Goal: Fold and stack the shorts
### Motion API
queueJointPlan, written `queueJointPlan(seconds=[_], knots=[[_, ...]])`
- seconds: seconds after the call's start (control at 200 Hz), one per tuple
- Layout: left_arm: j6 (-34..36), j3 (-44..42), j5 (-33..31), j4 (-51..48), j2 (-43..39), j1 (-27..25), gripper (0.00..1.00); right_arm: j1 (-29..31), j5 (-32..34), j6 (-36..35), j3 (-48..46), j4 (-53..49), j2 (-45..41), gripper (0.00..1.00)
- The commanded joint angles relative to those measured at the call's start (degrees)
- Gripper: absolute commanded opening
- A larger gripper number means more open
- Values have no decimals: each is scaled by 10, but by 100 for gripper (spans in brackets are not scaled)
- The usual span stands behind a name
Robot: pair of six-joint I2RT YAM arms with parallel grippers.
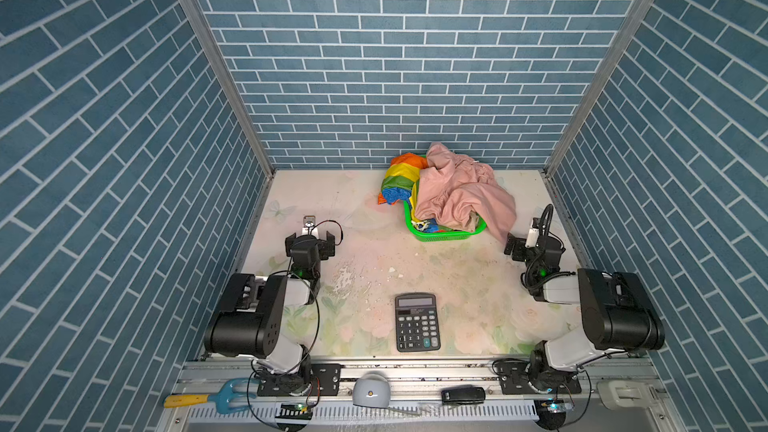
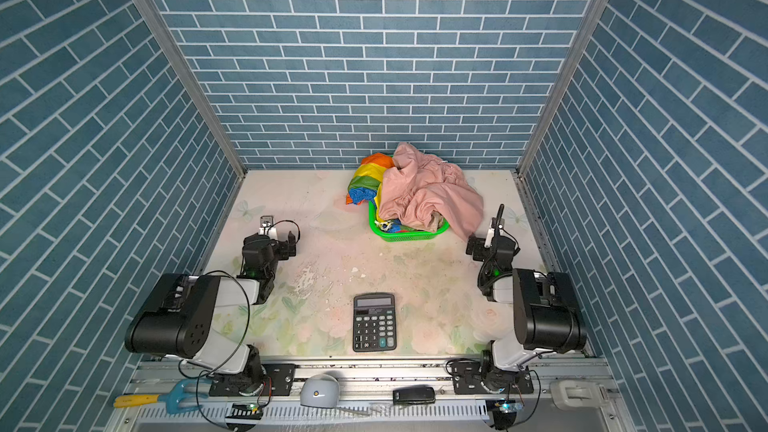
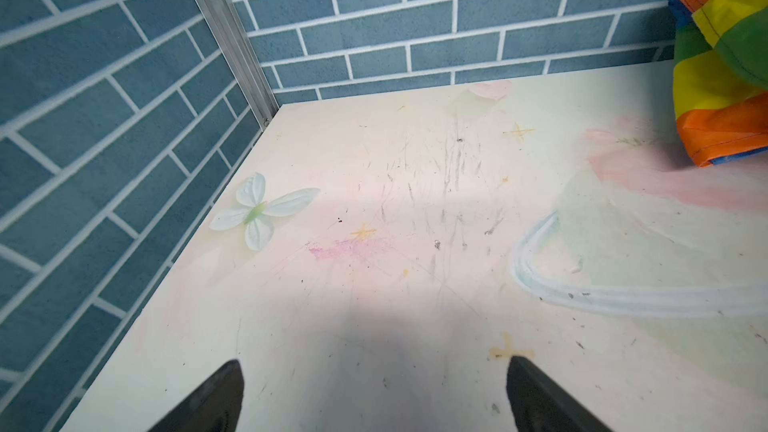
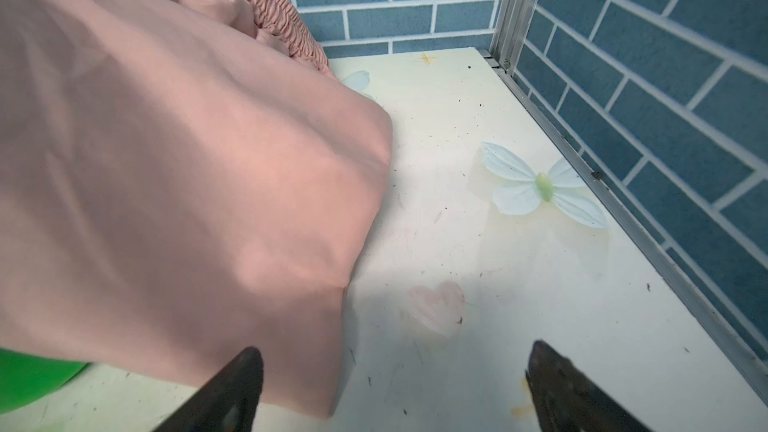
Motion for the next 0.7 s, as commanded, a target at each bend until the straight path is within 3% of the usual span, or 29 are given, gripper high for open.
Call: queueJointPlan(seconds=[0.0, 0.695], knots=[[-3, 1, 2, 8, -2, 1, 100, -1, -8, -22, 9, -1, -5, 99], [-3, 2, 3, 7, -2, 3, 100, -2, -9, -20, 12, -4, -4, 99]])
